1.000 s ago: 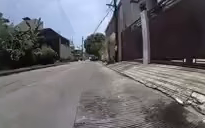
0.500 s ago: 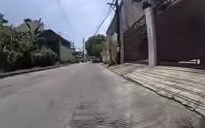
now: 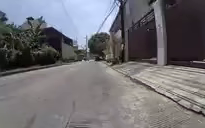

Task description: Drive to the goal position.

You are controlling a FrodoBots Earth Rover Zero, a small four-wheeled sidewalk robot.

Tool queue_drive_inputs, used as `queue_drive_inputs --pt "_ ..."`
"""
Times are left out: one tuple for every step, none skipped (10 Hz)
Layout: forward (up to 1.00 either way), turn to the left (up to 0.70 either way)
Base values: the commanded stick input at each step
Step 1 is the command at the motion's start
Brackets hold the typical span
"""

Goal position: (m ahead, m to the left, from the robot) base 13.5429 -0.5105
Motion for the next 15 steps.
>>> queue_drive_inputs --pt "1.00 0.00" --pt "1.00 0.00" --pt "1.00 0.00" --pt "1.00 0.00" --pt "1.00 0.00" --pt "1.00 0.00" --pt "1.00 0.00" --pt "1.00 -0.16" --pt "1.00 -0.37" --pt "1.00 -0.24" --pt "1.00 -0.10" --pt "1.00 0.00" --pt "1.00 0.00" --pt "1.00 0.00" --pt "1.00 0.00"
